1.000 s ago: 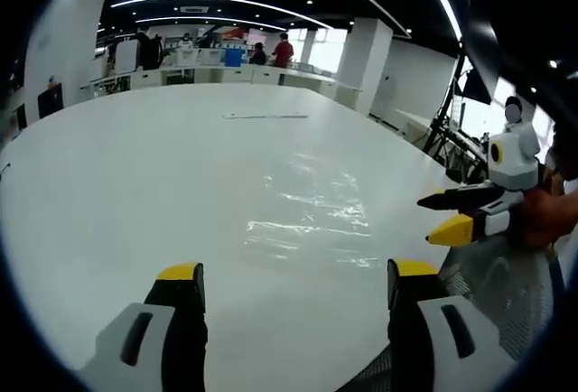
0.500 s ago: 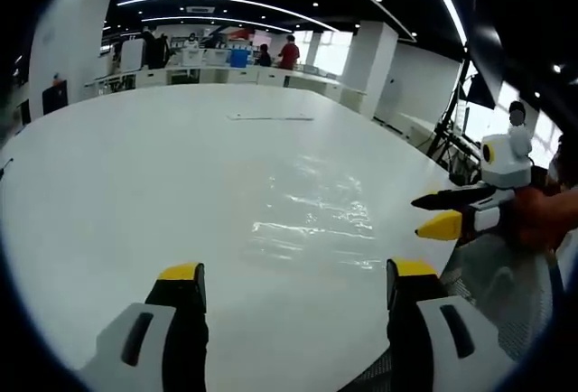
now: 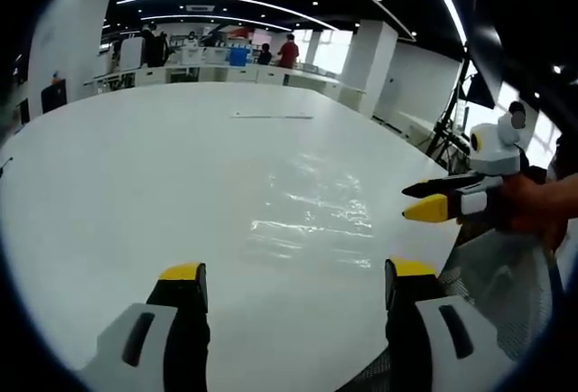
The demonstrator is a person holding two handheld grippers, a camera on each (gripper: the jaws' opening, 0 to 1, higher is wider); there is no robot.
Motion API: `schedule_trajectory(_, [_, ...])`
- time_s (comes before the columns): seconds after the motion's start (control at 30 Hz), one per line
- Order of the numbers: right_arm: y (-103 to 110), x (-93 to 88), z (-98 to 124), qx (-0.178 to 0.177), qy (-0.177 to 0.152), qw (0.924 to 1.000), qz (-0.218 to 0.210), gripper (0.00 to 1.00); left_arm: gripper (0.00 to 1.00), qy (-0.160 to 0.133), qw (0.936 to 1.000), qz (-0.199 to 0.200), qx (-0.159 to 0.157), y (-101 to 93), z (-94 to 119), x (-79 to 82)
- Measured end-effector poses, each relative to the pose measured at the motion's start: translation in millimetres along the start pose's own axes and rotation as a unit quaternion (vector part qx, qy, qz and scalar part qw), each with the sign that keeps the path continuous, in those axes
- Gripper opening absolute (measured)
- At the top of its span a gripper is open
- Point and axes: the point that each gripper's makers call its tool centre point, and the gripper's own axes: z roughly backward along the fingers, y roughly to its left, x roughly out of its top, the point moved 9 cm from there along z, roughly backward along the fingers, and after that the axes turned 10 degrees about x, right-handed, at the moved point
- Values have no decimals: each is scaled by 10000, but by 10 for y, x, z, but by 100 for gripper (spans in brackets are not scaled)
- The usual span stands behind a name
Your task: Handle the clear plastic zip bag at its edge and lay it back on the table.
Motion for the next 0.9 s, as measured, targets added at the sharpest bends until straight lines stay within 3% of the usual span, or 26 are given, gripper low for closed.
schedule_trajectory(0.13, [-35,16,-33,38,149,9998,127,74,80,22,10000,1,3,16,-13,-15])
schedule_trajectory(0.67, [-221,370,-338,92,129,9994,309,74,78,-46,10000,39,6,16,2,10])
schedule_trajectory(0.9, [-212,434,-461,51,163,9992,356,74,78,-123,9997,207,37,32,20,13])
